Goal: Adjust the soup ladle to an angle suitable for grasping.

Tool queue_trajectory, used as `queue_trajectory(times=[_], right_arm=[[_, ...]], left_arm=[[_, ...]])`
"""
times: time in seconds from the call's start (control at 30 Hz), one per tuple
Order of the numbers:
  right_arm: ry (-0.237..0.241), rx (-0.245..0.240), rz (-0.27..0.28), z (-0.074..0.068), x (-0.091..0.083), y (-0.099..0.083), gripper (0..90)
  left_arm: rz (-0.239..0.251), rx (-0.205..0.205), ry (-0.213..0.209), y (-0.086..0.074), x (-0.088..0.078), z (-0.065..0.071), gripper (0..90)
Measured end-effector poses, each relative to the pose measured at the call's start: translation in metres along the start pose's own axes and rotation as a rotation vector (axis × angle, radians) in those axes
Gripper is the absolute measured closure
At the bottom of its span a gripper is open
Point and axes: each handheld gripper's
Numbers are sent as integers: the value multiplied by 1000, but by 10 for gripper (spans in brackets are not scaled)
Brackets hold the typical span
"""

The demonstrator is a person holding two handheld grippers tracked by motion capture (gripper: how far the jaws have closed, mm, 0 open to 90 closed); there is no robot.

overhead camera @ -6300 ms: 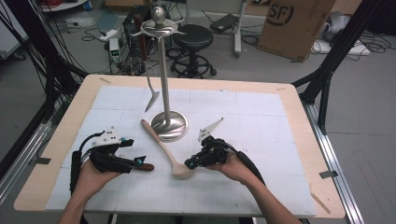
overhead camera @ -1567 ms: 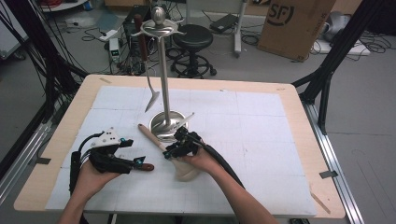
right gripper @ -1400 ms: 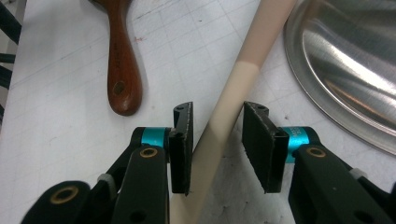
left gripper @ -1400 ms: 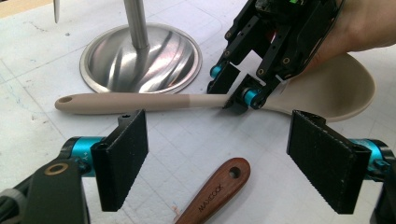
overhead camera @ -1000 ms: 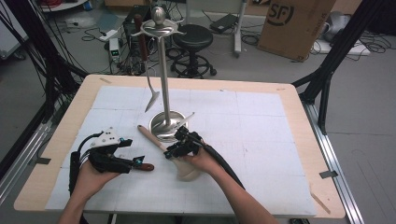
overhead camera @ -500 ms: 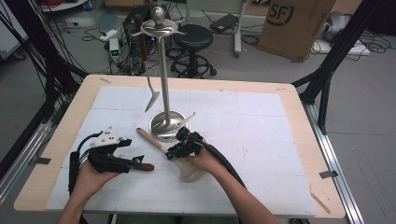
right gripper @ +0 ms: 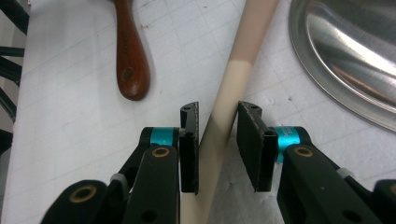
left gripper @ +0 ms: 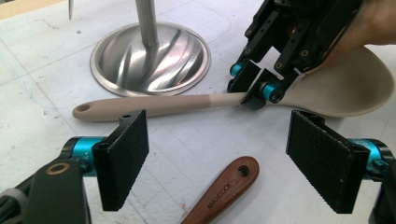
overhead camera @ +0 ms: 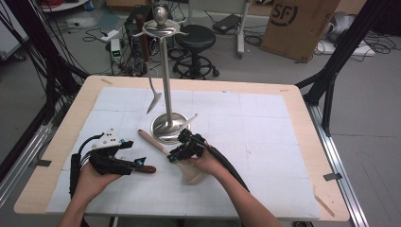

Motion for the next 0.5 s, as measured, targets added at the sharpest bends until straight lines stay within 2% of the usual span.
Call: queue_trajectory(times=[0.17,0.33,0.5], right_arm=[[2,-27,10,-6,-4,1,734],[9,-26,34,-7,-12,-3,750],[5,-29,29,-5,-13,-3,750]], left_arm=[[0,-11,7,-1,-1,-2,226],[1,-18,7,-2,-1,-4,231],[2,-17,6,-2,-1,-3,232]])
Point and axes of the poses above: each handheld gripper's, and its own axes: x roughly forward along the jaws, y roughly out of its top, z roughly to its right, and after that the axes turned 6 degrees about x, right-handed
